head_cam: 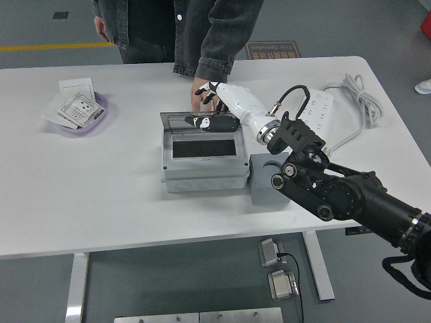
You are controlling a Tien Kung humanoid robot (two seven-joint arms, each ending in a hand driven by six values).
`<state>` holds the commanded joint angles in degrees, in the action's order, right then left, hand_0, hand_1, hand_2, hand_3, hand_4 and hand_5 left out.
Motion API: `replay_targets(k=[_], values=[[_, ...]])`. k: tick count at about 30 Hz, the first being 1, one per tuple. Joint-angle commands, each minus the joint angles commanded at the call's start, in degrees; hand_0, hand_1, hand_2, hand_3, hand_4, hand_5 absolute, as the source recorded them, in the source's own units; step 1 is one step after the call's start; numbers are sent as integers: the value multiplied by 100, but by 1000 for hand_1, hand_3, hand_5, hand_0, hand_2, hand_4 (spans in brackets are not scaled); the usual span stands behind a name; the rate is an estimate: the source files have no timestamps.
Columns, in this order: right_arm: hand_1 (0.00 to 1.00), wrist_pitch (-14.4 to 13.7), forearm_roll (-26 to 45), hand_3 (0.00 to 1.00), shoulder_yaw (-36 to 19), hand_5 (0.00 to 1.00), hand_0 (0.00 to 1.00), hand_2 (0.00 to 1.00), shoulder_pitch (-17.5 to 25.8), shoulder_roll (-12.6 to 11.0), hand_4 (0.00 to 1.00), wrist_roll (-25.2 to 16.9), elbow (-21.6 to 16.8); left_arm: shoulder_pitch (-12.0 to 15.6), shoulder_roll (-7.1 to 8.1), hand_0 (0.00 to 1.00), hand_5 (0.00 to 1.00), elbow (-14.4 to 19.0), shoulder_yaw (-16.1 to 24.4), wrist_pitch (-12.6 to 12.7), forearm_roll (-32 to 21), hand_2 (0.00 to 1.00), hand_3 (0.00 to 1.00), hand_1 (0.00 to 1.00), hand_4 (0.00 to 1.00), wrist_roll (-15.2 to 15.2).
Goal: Pick up the cylinder from the cube,place it in the box,flap close box
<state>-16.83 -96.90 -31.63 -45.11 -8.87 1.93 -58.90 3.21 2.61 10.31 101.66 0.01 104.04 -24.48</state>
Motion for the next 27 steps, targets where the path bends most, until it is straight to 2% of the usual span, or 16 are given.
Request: replay_targets(k=[8,15,20,27], values=[[423,8,-32,749,248,643,412,625,323,-284,858,100,-590,23,-24,632,490,0,1,-1,-10,648,649,677,749,3],[423,39,-105,752,193,643,404,629,499,-369,857,123,-763,36,-42,632,489,0,5,-6,-13,648,649,677,751,0],[424,111,-251,755,-246,637,404,625,643,-465,853,144,-886,43,-49,632,492,0,14,-7,-8,649,651,677,755,-4],[424,309,-783,755,-1241,634,403,628,1290,-736,851,289,-1560,61,-50,632,494,0,26,-4,-5,649,651,677,756,-8]])
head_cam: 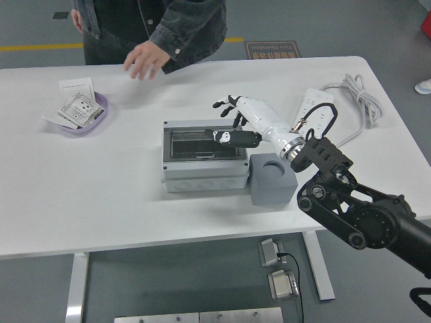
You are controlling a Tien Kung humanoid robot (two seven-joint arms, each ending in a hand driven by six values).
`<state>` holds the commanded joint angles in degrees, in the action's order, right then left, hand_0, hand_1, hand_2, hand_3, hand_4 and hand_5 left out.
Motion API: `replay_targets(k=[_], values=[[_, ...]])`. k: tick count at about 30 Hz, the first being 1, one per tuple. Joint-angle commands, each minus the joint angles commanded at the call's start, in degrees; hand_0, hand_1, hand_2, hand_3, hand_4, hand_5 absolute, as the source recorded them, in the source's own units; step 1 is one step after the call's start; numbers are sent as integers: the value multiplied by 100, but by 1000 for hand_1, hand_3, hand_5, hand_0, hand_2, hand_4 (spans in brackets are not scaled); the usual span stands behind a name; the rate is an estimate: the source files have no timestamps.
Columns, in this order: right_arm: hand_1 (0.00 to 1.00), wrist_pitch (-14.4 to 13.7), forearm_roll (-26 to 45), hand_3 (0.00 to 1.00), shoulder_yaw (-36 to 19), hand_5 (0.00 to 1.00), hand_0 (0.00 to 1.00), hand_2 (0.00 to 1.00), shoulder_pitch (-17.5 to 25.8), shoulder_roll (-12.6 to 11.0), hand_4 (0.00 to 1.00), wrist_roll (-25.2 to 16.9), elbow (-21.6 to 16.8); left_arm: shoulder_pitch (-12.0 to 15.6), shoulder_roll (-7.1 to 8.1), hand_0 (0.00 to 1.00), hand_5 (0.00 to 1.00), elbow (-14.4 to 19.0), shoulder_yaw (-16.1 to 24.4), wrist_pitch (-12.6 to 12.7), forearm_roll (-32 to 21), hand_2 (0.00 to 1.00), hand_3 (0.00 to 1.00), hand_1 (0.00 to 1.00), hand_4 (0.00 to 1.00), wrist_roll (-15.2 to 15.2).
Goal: Pick up the cylinder from the cube,place it in the box,flap close box
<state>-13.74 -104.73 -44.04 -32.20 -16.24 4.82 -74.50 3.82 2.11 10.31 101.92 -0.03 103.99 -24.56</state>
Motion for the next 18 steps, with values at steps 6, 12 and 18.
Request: replay_targets(k=[6,12,18], values=[[419,-24,-178,758,-1119,626,404,631,785,15,848,-112,-585,19,11,632,494,0,56,1,54,648,650,677,755,-6],[419,-230,562,744,-2328,620,381,626,1616,116,844,-667,-545,-2,18,632,495,0,26,8,10,649,650,677,756,17],[418,-224,1780,736,-3427,616,385,620,2396,315,843,-1390,-168,2,13,631,494,0,21,18,-30,648,649,676,756,27]])
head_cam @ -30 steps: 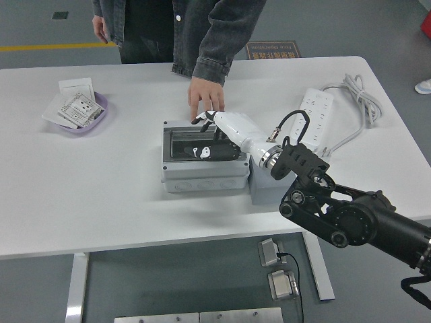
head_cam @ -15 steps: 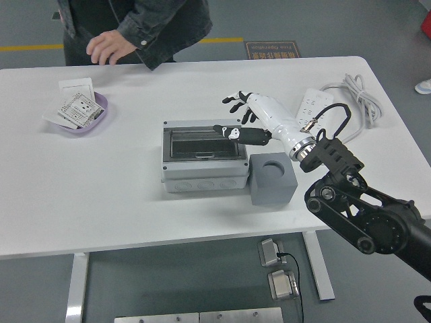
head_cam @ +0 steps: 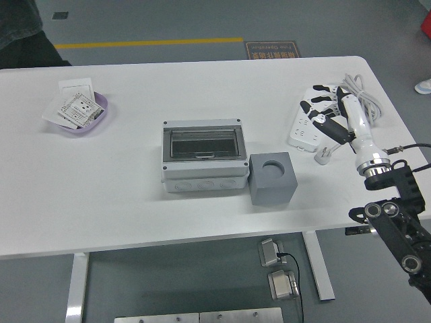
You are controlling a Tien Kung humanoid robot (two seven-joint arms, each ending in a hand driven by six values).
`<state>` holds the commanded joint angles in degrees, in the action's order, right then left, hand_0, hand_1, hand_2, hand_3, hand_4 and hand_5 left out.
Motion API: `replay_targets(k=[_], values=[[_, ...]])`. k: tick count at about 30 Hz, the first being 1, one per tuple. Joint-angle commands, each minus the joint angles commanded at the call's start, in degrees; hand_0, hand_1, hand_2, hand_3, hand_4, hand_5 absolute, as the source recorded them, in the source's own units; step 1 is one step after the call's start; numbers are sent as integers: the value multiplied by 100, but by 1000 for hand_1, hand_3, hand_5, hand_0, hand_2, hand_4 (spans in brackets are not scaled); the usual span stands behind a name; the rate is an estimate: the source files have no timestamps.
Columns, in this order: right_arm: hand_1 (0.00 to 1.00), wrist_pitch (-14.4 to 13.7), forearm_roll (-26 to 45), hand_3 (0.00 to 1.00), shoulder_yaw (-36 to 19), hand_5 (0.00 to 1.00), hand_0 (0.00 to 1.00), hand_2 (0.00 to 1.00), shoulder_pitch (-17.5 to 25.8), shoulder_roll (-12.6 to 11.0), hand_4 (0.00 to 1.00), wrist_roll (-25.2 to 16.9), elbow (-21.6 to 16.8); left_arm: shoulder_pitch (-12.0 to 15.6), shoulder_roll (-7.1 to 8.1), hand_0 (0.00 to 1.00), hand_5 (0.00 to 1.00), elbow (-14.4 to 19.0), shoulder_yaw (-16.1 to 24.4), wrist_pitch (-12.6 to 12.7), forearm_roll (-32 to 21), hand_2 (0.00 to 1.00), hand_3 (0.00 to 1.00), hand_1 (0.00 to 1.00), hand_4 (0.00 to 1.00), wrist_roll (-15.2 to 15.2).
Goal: Pick up the cylinder from the cube,place it in the box,flap close box
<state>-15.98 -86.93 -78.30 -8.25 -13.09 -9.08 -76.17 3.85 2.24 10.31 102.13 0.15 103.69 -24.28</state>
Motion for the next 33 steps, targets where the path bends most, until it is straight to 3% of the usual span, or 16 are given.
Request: replay_targets(k=[6,12,17,25,33], values=[[416,325,1249,708,-557,619,385,619,359,212,841,-502,137,8,-9,632,492,0,17,13,-25,648,647,676,756,0],[415,966,2573,694,-329,624,378,619,365,498,842,-866,36,8,-10,632,490,0,7,24,-77,648,647,677,756,-5],[420,1365,3638,703,-115,631,377,630,396,526,849,-1033,-60,6,-2,632,490,0,-23,29,-121,648,646,676,756,-1],[438,1493,4952,720,-107,632,382,642,421,503,845,-1048,-84,10,13,632,489,0,-52,30,-154,647,646,676,756,6],[441,1370,4927,723,-172,638,389,650,437,488,843,-926,-43,-1,10,632,490,0,-92,31,-203,648,646,676,757,15]])
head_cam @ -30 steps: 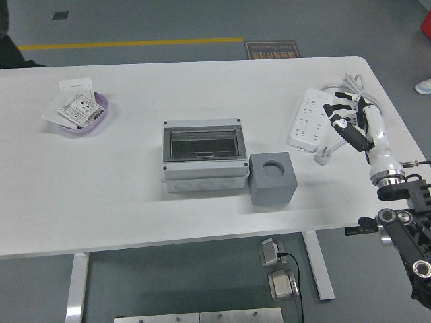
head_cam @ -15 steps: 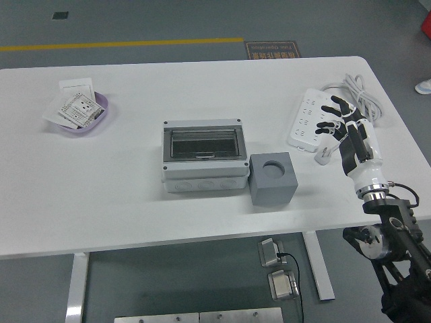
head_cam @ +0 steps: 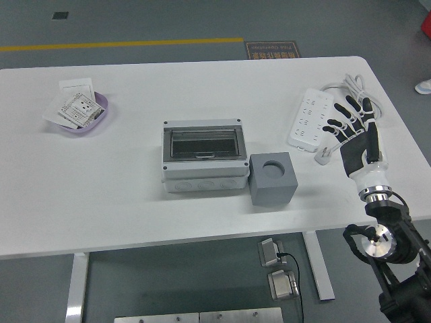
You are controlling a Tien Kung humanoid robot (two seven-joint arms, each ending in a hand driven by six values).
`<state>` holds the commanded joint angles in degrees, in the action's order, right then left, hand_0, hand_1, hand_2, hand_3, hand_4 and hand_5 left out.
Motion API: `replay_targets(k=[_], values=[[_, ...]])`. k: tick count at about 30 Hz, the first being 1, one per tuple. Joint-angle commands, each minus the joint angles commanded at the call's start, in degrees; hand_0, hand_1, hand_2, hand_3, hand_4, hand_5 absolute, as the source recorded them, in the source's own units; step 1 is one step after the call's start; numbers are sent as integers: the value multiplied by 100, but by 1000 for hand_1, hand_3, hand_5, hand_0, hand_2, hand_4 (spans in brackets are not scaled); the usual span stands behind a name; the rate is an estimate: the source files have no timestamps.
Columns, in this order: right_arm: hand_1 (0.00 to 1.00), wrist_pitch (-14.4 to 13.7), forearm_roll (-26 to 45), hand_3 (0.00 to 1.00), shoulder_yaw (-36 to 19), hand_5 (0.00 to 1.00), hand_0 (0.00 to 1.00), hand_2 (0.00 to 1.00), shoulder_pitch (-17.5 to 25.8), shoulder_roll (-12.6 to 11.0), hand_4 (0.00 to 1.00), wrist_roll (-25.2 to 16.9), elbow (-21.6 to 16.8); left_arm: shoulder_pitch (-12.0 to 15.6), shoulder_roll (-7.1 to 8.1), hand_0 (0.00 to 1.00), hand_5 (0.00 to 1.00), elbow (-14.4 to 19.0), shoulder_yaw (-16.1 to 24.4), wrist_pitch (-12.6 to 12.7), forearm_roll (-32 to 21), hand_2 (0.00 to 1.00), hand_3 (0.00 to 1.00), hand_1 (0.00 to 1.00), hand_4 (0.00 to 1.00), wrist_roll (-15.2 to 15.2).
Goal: Pick up the cylinder from the cube,place it in the box,flap close box
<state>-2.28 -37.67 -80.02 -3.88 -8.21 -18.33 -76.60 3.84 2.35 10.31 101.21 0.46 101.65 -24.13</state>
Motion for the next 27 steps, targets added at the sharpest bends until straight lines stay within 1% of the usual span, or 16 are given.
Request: replay_targets(k=[9,11,19,22,27], values=[[454,-69,-199,723,-51,642,389,654,5,-13,838,56,-14,28,4,632,490,0,6,1,11,647,646,676,757,-5],[455,-73,-222,721,-71,657,392,656,10,-18,837,56,-35,26,9,633,490,0,4,2,9,647,646,677,757,1],[461,-107,-315,722,-233,666,394,659,6,-32,839,59,-58,9,48,633,490,0,-71,10,-95,647,647,677,758,3],[460,-124,-358,723,-301,671,391,661,5,-7,835,55,-73,12,47,634,491,0,-49,12,-89,647,648,677,759,-8],[460,-152,-420,723,-365,671,391,661,18,-30,835,76,-75,-1,70,634,491,0,-48,24,-127,647,648,677,759,2]])
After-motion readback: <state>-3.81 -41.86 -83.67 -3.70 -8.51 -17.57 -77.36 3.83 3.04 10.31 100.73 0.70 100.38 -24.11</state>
